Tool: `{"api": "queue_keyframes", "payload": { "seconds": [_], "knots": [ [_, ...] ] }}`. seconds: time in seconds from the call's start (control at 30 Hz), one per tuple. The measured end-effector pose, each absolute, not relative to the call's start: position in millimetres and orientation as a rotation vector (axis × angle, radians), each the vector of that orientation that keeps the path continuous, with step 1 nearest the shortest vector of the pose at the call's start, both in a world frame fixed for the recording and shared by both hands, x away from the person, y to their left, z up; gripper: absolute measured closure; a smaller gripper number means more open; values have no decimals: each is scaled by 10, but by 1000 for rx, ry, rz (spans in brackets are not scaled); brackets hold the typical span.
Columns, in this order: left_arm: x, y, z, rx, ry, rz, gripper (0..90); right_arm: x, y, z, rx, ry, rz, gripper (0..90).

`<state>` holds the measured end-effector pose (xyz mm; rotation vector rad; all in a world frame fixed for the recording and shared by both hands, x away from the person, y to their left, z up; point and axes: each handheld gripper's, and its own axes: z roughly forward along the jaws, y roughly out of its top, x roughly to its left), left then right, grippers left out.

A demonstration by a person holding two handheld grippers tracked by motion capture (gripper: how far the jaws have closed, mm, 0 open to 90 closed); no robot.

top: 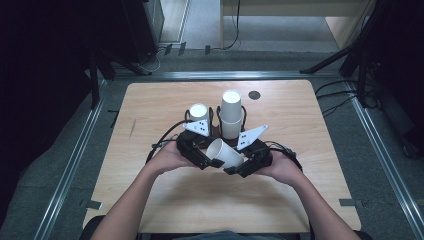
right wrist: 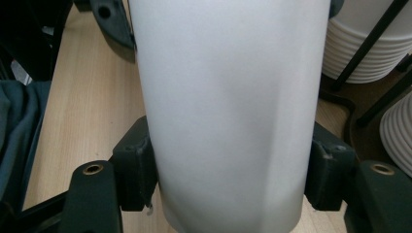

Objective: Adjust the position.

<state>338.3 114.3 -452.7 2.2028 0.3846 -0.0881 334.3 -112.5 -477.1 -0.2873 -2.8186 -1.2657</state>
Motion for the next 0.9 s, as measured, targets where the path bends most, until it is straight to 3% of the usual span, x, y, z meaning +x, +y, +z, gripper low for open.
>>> {"api": "queue_keyframes", "payload": {
  "seconds": [0.63, 0.73, 0.9],
  "knots": [
    [3385, 1139, -4474, 2232, 356, -104, 277, 3340, -1111, -4782, -293, -2825, -1252, 325],
    [3396, 1164, -4442, 2236, 356, -99, 276, 3341, -1100, -4783, -351, -2847, -1254, 239],
    [3410, 1182, -4406, 2241, 352, -109, 275, 3344, -1086, -4784, -391, -2816, -1259, 212]
  ]
}}
